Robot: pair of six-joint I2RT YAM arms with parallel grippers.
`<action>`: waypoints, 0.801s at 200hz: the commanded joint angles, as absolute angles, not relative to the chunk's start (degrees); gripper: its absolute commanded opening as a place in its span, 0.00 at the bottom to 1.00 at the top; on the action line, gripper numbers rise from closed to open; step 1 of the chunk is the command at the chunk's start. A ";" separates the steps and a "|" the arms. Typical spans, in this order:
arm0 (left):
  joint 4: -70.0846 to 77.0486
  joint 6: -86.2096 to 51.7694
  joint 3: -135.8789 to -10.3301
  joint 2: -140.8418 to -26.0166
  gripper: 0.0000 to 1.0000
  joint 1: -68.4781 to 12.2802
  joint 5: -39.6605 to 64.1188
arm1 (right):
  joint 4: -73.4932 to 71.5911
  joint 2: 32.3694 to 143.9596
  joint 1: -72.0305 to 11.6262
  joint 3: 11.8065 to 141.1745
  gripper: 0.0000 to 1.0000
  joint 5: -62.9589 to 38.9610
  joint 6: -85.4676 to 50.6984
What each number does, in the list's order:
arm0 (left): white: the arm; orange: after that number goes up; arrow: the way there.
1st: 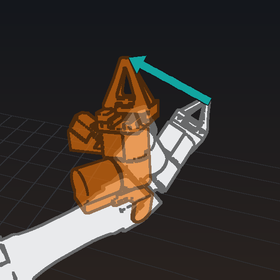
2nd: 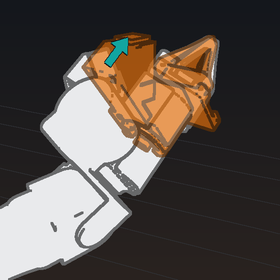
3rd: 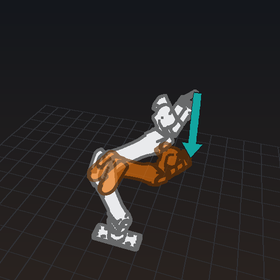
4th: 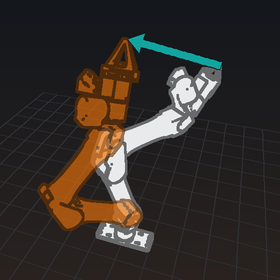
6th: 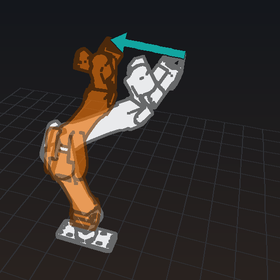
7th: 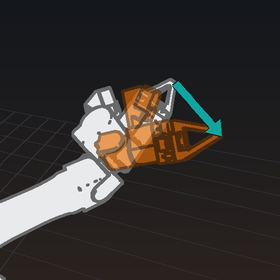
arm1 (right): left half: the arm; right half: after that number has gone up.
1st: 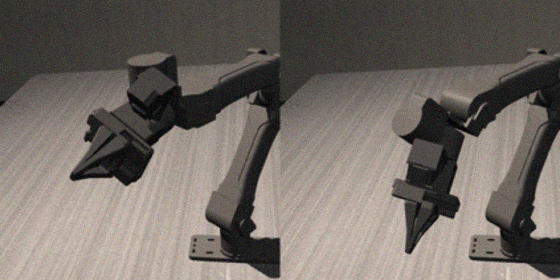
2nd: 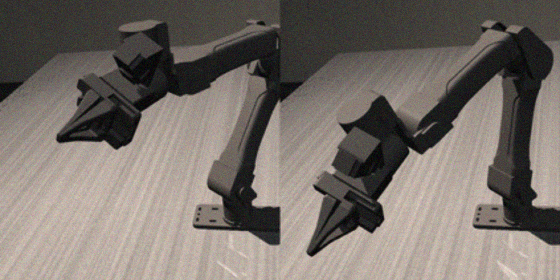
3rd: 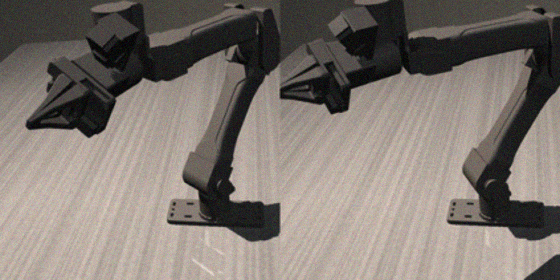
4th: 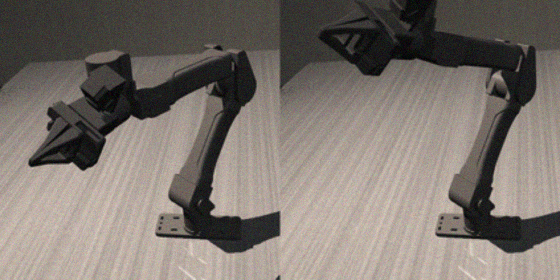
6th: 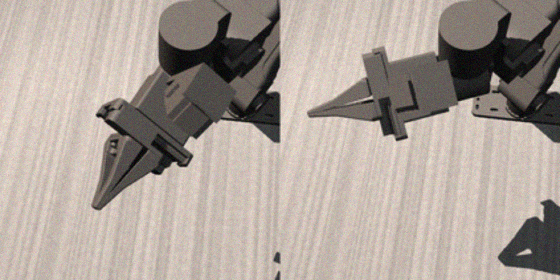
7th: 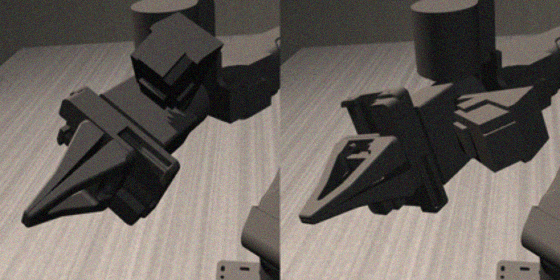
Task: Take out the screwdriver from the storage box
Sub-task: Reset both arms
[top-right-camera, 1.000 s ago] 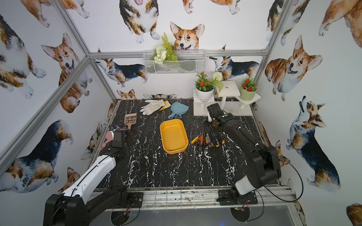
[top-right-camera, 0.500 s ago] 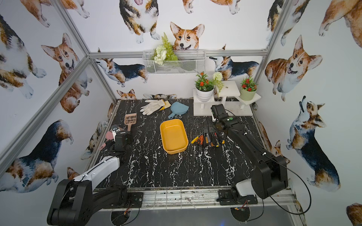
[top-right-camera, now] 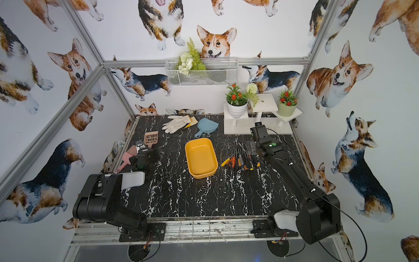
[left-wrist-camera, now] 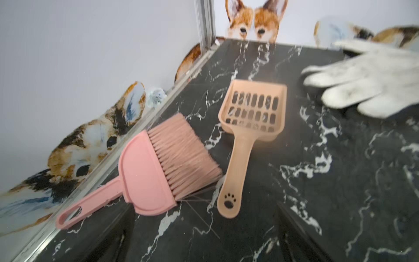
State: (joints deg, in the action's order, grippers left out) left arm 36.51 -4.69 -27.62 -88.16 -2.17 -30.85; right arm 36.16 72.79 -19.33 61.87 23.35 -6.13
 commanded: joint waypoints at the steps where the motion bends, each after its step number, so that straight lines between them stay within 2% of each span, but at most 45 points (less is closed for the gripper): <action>1: 42.32 -3.84 -27.05 -87.73 1.00 -1.78 -26.21 | 33.26 71.72 -18.47 60.90 1.00 26.29 -4.03; 42: 53.08 -2.32 -20.71 -87.03 1.00 -1.41 -21.47 | 27.68 67.57 -18.02 56.98 1.00 26.16 -2.20; 60: 60.58 -0.38 -19.96 -91.70 1.00 -1.33 -20.93 | 23.83 65.15 -17.95 54.15 1.00 25.99 -2.02; 70: 54.18 -2.27 -20.64 -89.29 1.00 -1.40 -20.03 | 21.72 64.60 -17.99 52.50 1.00 26.48 -2.07; 81: 58.66 -1.07 -20.09 -90.93 1.00 -1.12 -20.33 | 18.66 62.39 -17.85 50.16 1.00 27.43 -2.04; 91: 55.38 -2.01 -20.66 -89.96 1.00 -1.27 -20.02 | 15.01 61.36 -17.76 47.54 1.00 27.31 -1.64; 160: 56.72 -1.63 -20.57 -90.41 1.00 -1.23 -20.06 | -9.88 56.95 -17.04 32.52 1.00 24.38 4.37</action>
State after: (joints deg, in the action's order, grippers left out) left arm 54.94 -2.20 -20.36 -90.48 -1.28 -20.45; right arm 3.09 56.55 -17.50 35.40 24.93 1.26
